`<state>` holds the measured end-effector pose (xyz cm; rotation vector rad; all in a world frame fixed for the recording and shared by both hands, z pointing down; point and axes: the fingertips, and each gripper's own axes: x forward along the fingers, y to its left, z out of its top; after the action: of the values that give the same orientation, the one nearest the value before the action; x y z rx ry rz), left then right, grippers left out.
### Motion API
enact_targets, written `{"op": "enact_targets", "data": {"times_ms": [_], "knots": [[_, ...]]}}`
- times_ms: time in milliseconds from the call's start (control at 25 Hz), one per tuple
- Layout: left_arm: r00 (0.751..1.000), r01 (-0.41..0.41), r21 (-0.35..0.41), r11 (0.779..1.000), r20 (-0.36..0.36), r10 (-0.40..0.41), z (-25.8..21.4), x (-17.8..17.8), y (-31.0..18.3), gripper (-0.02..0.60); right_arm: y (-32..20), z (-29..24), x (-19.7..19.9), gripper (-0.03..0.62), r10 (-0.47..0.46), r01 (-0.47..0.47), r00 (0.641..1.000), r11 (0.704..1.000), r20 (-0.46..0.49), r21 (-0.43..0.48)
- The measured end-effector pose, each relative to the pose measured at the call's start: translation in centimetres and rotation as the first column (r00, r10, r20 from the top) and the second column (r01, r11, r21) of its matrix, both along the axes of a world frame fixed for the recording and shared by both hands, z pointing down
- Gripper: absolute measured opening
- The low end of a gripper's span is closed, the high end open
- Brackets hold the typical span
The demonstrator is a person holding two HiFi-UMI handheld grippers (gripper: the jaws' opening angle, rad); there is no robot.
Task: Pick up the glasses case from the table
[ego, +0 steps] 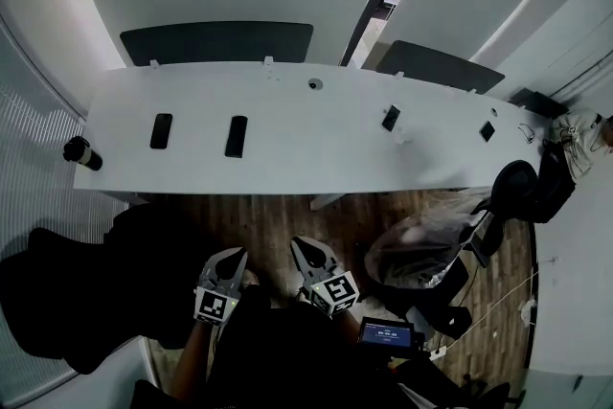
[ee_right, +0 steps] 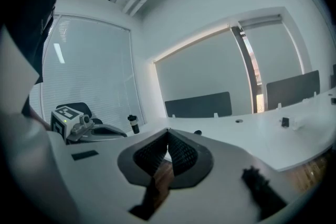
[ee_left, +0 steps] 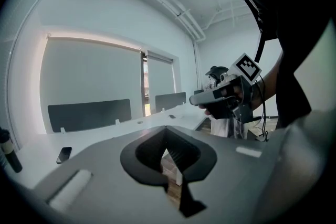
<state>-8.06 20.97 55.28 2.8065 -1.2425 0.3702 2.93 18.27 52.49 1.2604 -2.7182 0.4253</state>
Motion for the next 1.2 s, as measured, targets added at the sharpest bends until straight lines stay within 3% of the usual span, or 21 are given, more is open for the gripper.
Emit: {"op": "enact_targets", "data": {"times_ms": [120,360,480,720,960,1040,1200], "knots": [[1.0,0.007,-0.025,1.0,-0.029,-0.007,0.6,-2.2,0.0,0.008,-0.1,0.1,-2.5,0.006,-0.015,0.014,1.0,1.0,-0.023,-0.02],[0.999,0.025,-0.005,1.0,-0.048,-0.025,1.1,-7.1,-0.7,0.006,-0.9,1.6,-7.5,0.006,-0.067,0.064,0.996,0.997,-0.06,-0.045],[0.996,0.062,-0.041,0.997,-0.054,-0.065,1.1,-8.7,-0.9,0.008,-0.9,1.9,-9.1,0.006,-0.103,0.1,0.993,0.994,-0.057,-0.041],[0.996,0.083,-0.033,0.996,-0.037,-0.084,2.0,-9.6,-1.3,0.008,-1.7,1.9,-10.6,0.006,-0.147,0.145,0.987,0.989,-0.071,-0.026],[0.99,0.139,-0.085,0.987,-0.003,-0.14,4.9,-9.5,-3.6,0.008,-4.0,2.7,-10.2,0.006,-0.179,0.178,0.982,0.984,-0.052,-0.033],[0.977,0.209,-0.138,0.968,-0.023,-0.214,6.7,-9.8,-5.3,0.008,-5.3,3.0,-9.8,0.006,-0.192,0.191,0.98,0.981,-0.043,-0.032],[0.913,0.388,-0.244,0.889,-0.03,-0.407,9.1,-9.9,-9.5,0.008,-8.3,3.1,-8.3,0.006,-0.211,0.211,0.977,0.977,-0.027,-0.032]]}}
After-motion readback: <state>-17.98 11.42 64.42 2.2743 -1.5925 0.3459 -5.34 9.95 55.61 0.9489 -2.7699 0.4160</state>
